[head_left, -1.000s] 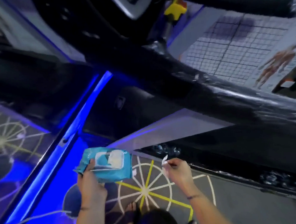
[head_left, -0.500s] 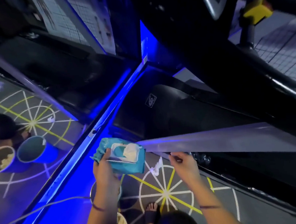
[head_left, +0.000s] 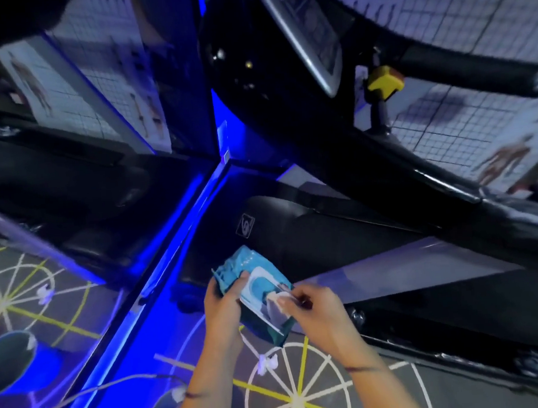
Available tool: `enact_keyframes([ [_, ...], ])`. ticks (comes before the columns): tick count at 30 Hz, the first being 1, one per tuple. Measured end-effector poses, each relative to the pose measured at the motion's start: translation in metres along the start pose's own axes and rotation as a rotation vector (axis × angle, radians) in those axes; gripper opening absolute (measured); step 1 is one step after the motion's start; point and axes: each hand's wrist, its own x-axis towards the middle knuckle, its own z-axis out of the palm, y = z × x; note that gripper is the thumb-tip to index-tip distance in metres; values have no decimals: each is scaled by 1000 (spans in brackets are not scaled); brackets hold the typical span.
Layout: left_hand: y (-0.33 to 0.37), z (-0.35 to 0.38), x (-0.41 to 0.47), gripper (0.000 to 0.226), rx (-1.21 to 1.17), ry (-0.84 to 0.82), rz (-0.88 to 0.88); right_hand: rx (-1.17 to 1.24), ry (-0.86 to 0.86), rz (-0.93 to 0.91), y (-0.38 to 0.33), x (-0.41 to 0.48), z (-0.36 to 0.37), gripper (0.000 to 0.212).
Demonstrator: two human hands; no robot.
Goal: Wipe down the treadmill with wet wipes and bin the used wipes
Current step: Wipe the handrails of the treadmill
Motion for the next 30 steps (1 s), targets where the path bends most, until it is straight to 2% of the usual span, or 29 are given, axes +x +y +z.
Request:
enact_keyframes([
  [4, -16, 19, 5, 39, 60, -22, -28, -58, 168, 4, 14, -9, -17, 25],
  [9, -30, 48, 3, 36, 105, 5, 42, 150, 478, -16, -8, -33, -76, 30],
  [13, -35, 59, 8, 40, 46, -51, -17, 247, 561, 6, -23, -48, -130, 36],
  [16, -42, 72, 0, 40, 1, -145, -80, 333, 591, 60, -26, -45, -141, 35],
  [21, -46, 82, -13, 31, 3, -233, -110, 637, 685, 97, -31, -27, -142, 42],
  [23, -49, 83, -14, 32, 7, -242, -112, 881, 657, 83, -27, -20, -141, 33],
  [24, -49, 84, -15, 32, 10, -244, -106, 991, 634, 87, -25, -19, -141, 34],
  [25, -50, 86, -14, 32, 13, -249, -103, 1057, 616, 88, -20, -20, -140, 46],
  [27, -50, 91, -13, 35, 37, -264, -114, 987, 617, 108, -7, -26, -144, 62],
  [30, -51, 108, -16, 41, 79, -295, -183, 820, 733, 184, 20, -42, -161, 48],
])
